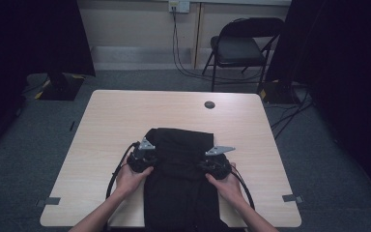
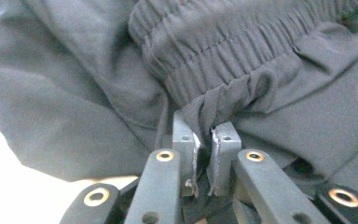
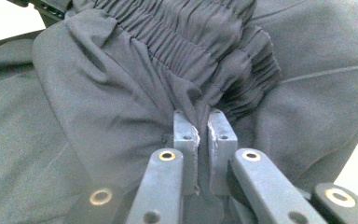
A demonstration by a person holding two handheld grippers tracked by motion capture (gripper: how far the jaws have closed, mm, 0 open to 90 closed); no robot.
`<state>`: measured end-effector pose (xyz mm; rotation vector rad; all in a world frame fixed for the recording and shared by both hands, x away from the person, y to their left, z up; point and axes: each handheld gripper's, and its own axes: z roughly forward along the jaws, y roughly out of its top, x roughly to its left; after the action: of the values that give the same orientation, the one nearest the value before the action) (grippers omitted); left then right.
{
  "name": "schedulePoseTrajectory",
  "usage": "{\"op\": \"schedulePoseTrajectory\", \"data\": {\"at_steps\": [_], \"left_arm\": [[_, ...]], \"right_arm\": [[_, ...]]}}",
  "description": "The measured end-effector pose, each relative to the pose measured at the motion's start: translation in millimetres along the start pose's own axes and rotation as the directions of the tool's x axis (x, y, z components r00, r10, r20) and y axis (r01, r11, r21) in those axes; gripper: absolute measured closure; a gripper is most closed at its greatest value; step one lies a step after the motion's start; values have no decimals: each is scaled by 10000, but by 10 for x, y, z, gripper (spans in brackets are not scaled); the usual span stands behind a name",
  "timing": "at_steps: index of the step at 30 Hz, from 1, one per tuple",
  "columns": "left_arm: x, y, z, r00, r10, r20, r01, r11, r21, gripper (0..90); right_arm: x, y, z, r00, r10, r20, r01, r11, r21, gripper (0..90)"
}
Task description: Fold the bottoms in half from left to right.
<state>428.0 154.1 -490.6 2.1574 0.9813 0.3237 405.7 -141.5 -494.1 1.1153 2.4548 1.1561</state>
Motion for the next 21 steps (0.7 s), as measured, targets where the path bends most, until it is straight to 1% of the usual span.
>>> {"op": "schedulePoseTrajectory", "data": {"at_steps": [1,3,4,6,7,8,10,11,12,13,14,15,17,19,20,21], "left_arm": [[40,17,17,9999,-30,-131,29,10000,-65,836],[133,67,69,9991,-213,-377,207,9997,-157,836],[164,76,92,9981,-390,-467,376,9988,-304,836],[215,85,121,9970,-413,-661,381,9980,-496,836],[258,106,138,9963,-470,-725,435,9978,-492,836],[293,129,157,9951,-599,-784,561,9971,-505,836],[339,164,197,9920,-763,-1001,702,9955,-633,836],[367,177,215,9921,-726,-1018,660,9955,-673,836],[414,188,233,9920,-802,-972,730,9945,-752,835],[463,203,253,9903,-1016,-953,936,9920,-843,835],[504,214,277,9882,-1145,-1019,1049,9899,-953,835],[518,225,294,9867,-1234,-1063,1124,9882,-1040,834],[537,249,323,9840,-1286,-1237,1151,9872,-1105,831],[539,275,331,9812,-1339,-1389,1200,9873,-1044,814],[528,285,323,9797,-1319,-1507,1174,9879,-1015,786],[523,307,290,9795,-1205,-1612,1074,9904,-873,728]], "right_arm": [[-31,49,59,10000,34,31,-34,10000,-68,849],[-76,124,144,9999,75,107,-74,9998,-160,849],[-91,160,183,9998,112,178,-109,9997,-196,849],[-118,221,245,9994,144,299,-138,9997,-206,848],[-135,257,277,9993,138,354,-131,9997,-193,849],[-159,299,317,9991,111,409,-104,9998,-187,848],[-209,366,376,9989,254,402,-248,9996,-156,849],[-234,404,407,9987,262,438,-257,9996,-124,848],[-252,440,436,9981,291,539,-286,9995,-99,848],[-270,471,465,9977,280,618,-275,9996,-100,848],[-292,495,494,9973,329,651,-320,9994,-156,848],[-311,532,530,9967,392,705,-381,9991,-165,848],[-333,567,570,9955,389,865,-370,9991,-229,846],[-361,589,598,9955,405,857,-379,9988,-313,841],[-374,602,601,9958,402,820,-380,9989,-283,826],[-382,620,589,9964,334,777,-320,9993,-198,784]]}}
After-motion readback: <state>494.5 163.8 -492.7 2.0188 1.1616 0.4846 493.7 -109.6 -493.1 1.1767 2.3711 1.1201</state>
